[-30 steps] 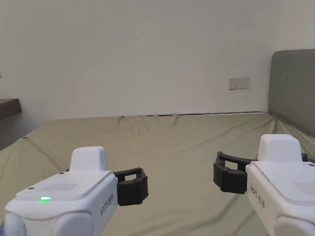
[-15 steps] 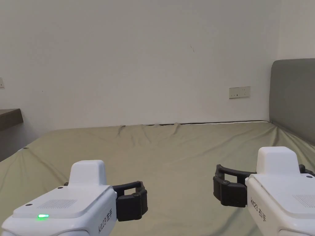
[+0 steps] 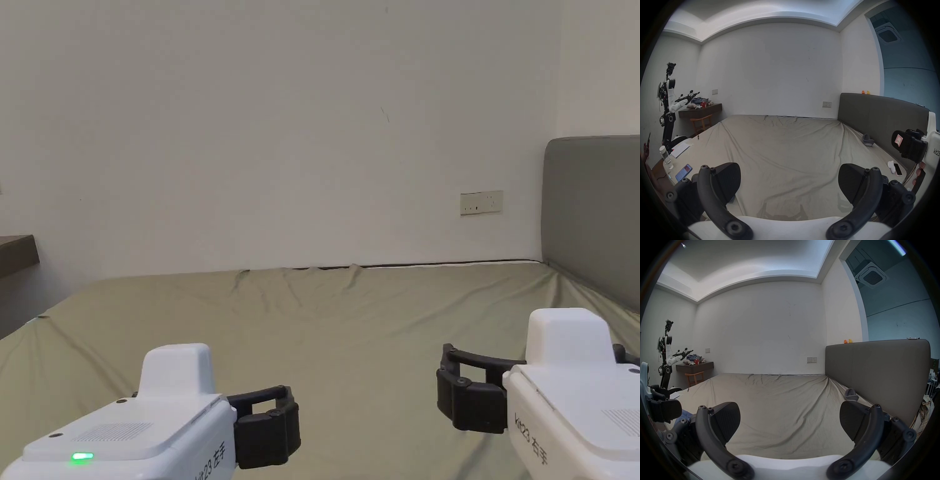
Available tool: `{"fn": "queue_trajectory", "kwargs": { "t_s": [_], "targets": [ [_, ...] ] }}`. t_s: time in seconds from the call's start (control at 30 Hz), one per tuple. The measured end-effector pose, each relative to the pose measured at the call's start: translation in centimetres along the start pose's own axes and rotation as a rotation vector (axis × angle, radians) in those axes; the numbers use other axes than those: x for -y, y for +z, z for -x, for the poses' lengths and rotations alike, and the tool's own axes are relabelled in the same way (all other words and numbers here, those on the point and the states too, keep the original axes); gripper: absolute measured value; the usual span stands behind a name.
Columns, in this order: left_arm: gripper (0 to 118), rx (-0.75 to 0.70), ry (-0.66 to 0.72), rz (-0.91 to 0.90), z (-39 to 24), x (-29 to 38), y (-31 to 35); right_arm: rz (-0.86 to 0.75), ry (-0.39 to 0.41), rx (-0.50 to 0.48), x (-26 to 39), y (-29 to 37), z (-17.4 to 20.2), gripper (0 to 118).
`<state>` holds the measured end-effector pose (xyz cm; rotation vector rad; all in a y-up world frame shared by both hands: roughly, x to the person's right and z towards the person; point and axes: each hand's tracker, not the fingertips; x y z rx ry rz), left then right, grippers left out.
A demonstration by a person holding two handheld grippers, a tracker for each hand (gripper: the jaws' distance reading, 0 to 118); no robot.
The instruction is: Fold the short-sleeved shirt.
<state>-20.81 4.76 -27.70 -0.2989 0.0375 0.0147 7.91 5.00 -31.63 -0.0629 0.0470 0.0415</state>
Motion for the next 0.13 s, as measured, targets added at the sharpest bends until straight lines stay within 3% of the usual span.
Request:
{"fn": "queue_trajectory", "kwargs": {
  "t_s": [0.13],
  "targets": [
    [116,-0.007,-0.019,0.005,-0.33,-0.06,-0.2,0.003,-0.009,-0.004,-0.26,-0.13,-0.41,118]
  ]
}}
